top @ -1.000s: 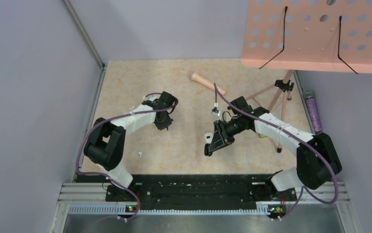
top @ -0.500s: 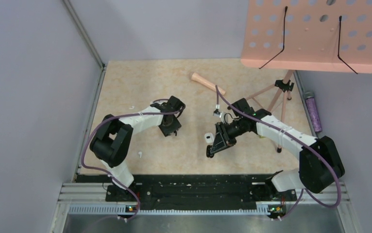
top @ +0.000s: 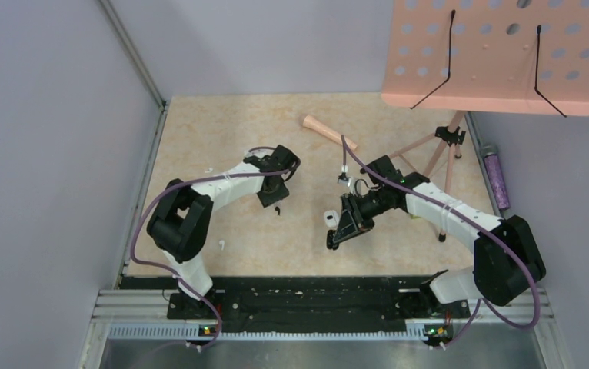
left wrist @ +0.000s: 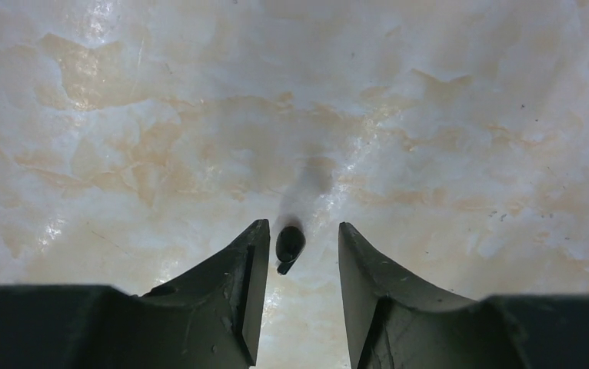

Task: Insert the wireless bluetooth earbuds into the charging case
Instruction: Move the left earbud to the center of the board, then pick up the left earbud from the center of the board.

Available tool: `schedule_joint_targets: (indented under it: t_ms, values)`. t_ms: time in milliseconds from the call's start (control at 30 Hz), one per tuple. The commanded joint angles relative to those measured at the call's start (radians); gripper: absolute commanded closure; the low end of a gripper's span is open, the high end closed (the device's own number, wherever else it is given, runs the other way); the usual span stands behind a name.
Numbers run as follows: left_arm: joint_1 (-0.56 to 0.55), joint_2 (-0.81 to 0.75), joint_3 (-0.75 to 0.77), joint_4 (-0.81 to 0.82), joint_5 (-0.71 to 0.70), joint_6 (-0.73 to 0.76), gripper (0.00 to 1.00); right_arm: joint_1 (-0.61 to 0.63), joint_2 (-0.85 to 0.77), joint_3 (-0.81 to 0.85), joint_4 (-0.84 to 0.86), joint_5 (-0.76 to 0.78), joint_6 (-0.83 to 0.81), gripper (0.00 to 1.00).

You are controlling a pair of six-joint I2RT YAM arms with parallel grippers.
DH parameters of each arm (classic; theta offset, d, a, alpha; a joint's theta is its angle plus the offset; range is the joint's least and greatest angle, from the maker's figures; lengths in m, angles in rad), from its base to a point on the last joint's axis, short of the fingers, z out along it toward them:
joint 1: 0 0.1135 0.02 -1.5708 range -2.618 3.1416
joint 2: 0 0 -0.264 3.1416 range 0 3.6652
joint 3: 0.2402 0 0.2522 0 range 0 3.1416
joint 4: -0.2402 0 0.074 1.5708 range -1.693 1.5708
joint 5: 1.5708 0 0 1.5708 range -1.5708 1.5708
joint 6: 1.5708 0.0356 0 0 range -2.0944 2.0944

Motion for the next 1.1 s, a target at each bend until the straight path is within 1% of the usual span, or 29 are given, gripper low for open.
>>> schedule_joint_targets:
  t_ms: [0, 100, 167, 333, 500, 833, 933, 1000, 1067]
  values:
    - [-0.017, 0.028, 0.049, -0.064, -0.059, 0.006, 0.57, 0.015, -0.009, 0.014, 0.008, -0.003, -0.006, 1.0]
    - [-0.027, 0.045, 0.056, -0.072, -0.052, 0.018, 0.57, 0.013, -0.009, 0.017, 0.007, -0.003, -0.008, 1.0]
    - [-0.036, 0.059, 0.062, -0.086, -0.062, 0.021, 0.59, 0.014, -0.009, 0.019, 0.007, -0.004, -0.006, 1.0]
    - [-0.054, 0.094, 0.088, -0.112, -0.08, 0.039, 0.6, 0.014, -0.01, 0.019, 0.007, -0.005, -0.006, 1.0]
    - [-0.057, 0.101, 0.092, -0.111, -0.076, 0.046, 0.62, 0.014, -0.013, 0.02, 0.007, -0.005, -0.001, 1.0]
    - [-0.059, 0.106, 0.098, -0.105, -0.058, 0.042, 0.76, 0.014, -0.015, 0.02, 0.007, -0.003, 0.0, 1.0]
    - [-0.059, 0.105, 0.1, -0.106, -0.054, 0.035, 0.79, 0.014, -0.017, 0.02, 0.007, -0.003, 0.001, 1.0]
    - [-0.059, 0.101, 0.102, -0.107, -0.049, 0.029, 0.8, 0.014, -0.017, 0.02, 0.008, -0.004, 0.001, 1.0]
    - [-0.059, 0.096, 0.105, -0.108, -0.043, 0.03, 0.75, 0.013, -0.017, 0.02, 0.007, -0.004, 0.001, 1.0]
